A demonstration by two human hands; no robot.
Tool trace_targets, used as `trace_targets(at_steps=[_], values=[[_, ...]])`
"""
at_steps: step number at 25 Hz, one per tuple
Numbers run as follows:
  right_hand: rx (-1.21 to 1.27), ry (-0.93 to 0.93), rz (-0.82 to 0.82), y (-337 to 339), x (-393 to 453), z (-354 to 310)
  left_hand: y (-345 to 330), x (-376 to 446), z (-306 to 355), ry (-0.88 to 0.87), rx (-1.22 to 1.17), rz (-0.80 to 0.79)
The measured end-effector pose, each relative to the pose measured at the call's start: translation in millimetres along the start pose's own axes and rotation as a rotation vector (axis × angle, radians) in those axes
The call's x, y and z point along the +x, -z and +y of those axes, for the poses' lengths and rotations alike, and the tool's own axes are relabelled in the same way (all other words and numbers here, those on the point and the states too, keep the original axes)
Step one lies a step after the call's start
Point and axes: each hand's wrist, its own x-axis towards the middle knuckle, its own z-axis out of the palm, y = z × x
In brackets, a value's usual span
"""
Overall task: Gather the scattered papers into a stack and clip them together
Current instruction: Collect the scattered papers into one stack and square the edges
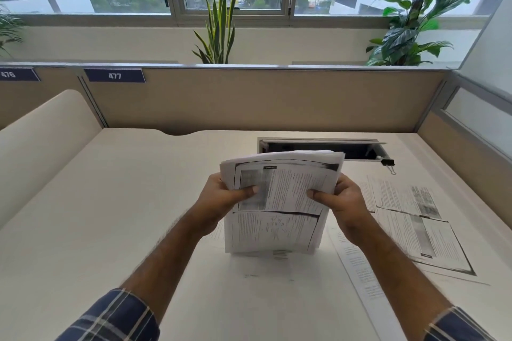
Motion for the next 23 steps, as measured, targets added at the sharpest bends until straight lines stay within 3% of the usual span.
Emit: trace_targets(at_steps=[7, 12, 18, 23], values=[[-0.123, -0.101, -0.079, 1, -7, 15, -1, -11, -25, 0.014, -0.04, -0.036], [-0.051, -0.02, -0.04, -10, -12, 20, -10, -15, -32, -0.089, -0.061, 0.063], [-0.003, -0.14, 0.028, -18, -31, 58, -15, -38, -75, 0.092, -0.094, 0.136], [-0.051, -0.191, 0.076, -20, -43, 77, -20, -45, -91, 0.137, 0.061, 0.22]])
